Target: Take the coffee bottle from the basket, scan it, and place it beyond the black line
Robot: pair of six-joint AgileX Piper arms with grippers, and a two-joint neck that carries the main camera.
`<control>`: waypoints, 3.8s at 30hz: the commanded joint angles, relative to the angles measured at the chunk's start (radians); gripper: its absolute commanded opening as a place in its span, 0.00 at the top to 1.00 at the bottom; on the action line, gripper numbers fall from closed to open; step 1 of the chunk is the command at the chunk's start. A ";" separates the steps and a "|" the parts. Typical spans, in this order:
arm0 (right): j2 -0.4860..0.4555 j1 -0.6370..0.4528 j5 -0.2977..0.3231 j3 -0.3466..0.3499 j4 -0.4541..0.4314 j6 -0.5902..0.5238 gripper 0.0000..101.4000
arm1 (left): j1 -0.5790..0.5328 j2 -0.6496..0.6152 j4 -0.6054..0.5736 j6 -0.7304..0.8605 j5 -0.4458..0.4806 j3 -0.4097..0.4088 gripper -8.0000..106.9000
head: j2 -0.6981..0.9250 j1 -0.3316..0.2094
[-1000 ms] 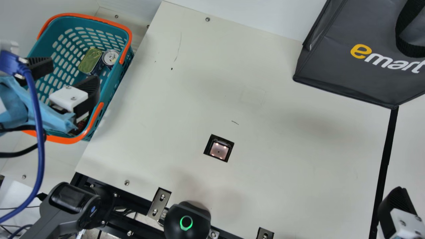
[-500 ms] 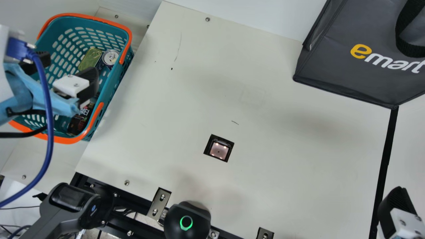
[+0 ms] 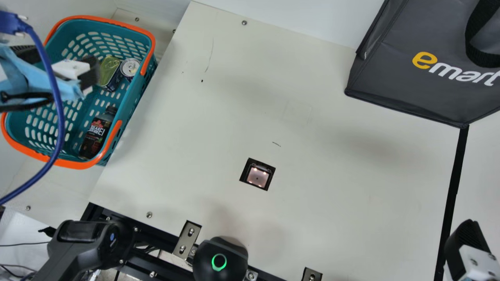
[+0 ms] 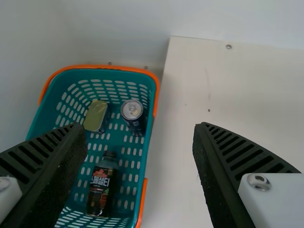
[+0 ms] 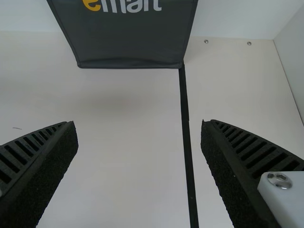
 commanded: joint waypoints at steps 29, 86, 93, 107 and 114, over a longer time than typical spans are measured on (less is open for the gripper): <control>0.000 0.000 -0.001 0.000 0.000 0.000 0.10 | 0.376 0.123 -0.100 0.239 -0.097 0.072 0.15 | 0.004 -0.027; 0.000 0.000 0.000 0.000 0.000 0.000 0.10 | 0.430 0.626 -0.212 0.609 -0.381 0.211 0.15 | 0.004 -0.027; 0.000 0.000 0.000 0.000 0.000 0.000 0.10 | 0.427 0.682 -0.242 0.676 -0.446 0.246 0.15 | 0.004 -0.027; 0.000 0.000 0.000 0.000 0.000 0.000 0.10 | 0.424 0.823 -0.348 0.857 -0.591 0.298 0.15 | 0.004 -0.027; 0.000 0.000 0.000 0.000 0.000 0.000 0.10 | 0.418 0.890 -0.392 0.919 -0.662 0.321 0.15 | 0.004 -0.027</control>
